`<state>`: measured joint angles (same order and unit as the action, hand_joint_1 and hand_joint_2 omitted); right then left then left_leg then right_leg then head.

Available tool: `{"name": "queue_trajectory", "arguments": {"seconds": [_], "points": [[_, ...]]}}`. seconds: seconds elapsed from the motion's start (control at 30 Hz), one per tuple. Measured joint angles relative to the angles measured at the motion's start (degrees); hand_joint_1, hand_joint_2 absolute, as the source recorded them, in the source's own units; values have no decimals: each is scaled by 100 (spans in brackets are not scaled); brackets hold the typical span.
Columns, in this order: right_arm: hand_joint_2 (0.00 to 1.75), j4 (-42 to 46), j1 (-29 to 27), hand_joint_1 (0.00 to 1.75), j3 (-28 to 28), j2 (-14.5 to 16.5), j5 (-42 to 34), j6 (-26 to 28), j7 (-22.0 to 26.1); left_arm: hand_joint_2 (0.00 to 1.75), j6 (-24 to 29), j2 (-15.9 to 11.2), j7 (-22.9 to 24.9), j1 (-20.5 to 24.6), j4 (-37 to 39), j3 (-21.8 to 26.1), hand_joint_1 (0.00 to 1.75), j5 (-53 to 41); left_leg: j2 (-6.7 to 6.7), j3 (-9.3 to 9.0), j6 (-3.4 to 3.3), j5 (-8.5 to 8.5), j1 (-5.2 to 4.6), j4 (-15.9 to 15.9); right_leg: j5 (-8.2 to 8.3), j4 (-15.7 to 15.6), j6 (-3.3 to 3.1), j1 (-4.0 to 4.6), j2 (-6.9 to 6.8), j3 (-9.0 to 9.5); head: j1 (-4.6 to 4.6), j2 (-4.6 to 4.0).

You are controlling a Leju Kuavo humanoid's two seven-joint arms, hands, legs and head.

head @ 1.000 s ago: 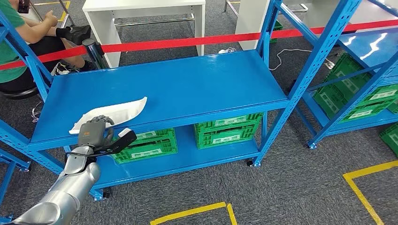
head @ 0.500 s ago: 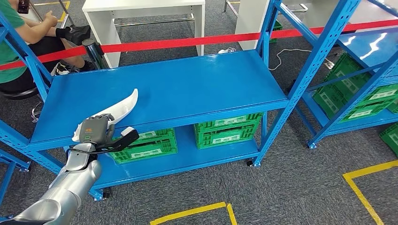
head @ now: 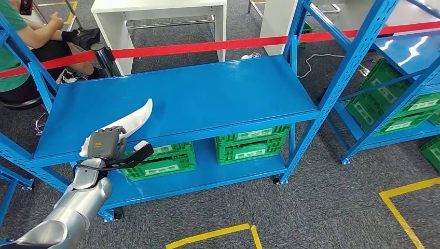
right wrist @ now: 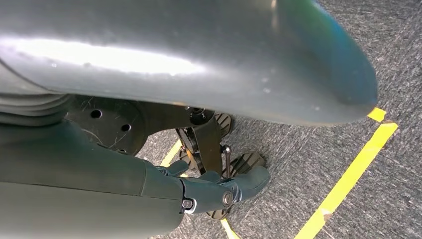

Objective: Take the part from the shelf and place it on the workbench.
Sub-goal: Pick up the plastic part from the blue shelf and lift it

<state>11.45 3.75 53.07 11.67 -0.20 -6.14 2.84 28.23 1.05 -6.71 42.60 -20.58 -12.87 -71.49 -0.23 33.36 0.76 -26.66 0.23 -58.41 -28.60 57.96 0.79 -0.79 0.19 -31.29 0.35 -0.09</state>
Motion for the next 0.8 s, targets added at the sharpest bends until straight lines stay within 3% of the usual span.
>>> {"name": "queue_trajectory", "arguments": {"seconds": [0.3, 0.5, 0.63, 0.7, 0.8], "points": [[0, 0, 0, 0, 0, 0, 1, 0, 19, 175, 95, -1, -93, -2, 1, 0, 175, -45, 0, 0, 0, 0, 0, 2, 0, 0, 0, 0, 0, 0, 0, 0], [0, 0, 0, 0, 0, 0, -20, 35, 75, 175, 929, 6, -457, -85, -73, 64, 175, -182, 0, 0, 0, 0, 0, 3, -2, 0, -2, 0, -1, 0, 0, 0], [0, 0, 0, 0, 0, 0, -32, 109, 57, 175, 1176, 126, -1138, -325, -651, 481, 175, -198, -1, 1, 0, 0, -1, 2, -4, 0, -6, -1, -2, -1, 0, 0], [0, 0, 1, 0, 0, 0, -30, 143, 20, 175, 1180, 237, -1729, -488, -1063, 757, 175, 43, 1, 0, 2, -2, -1, 2, -4, 0, -6, -1, 0, 0, 1, 0], [0, 0, -22, 0, 0, 0, -20, 197, -92, 175, 892, 315, -2742, -1204, -2589, 721, 175, 1606, 27, -4, -15, -33, -28, -17, -6, -13, 14, -24, 18, 1, -1, 0]]}}
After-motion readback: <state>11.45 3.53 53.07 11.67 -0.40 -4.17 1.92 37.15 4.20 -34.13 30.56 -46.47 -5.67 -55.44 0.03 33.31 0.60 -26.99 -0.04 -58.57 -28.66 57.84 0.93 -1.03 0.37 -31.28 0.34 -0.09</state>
